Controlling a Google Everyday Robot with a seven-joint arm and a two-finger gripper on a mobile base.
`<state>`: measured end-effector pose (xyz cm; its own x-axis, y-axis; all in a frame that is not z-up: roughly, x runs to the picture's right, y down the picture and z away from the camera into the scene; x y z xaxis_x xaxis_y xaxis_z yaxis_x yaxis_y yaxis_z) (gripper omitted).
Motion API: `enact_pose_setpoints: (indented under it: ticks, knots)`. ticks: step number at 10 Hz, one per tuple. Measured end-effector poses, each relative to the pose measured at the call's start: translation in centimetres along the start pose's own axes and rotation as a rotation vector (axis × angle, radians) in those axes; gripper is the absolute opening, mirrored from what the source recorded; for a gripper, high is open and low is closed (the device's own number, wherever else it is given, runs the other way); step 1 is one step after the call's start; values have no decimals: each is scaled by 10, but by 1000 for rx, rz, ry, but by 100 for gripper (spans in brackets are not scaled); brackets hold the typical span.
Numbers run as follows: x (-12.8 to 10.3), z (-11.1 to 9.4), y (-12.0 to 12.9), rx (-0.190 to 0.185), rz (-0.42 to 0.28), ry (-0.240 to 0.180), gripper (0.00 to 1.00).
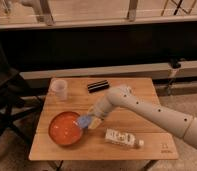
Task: Place the white sponge in the ceramic bowl
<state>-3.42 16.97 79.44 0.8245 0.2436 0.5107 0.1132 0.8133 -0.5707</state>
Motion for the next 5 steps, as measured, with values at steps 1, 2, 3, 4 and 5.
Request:
enact_pose_setpoints:
  ticks: [1, 2, 3, 4, 5]
  knots:
    - [-7, 5, 2, -6, -20, 2, 0]
    - [-13, 9, 2, -10, -29, 4, 0]
    - [-20, 16, 4, -16, -41, 8, 0]
    - [-28, 22, 6, -23, -54, 12, 0]
    - [-32, 25, 8, -26, -62, 15, 0]
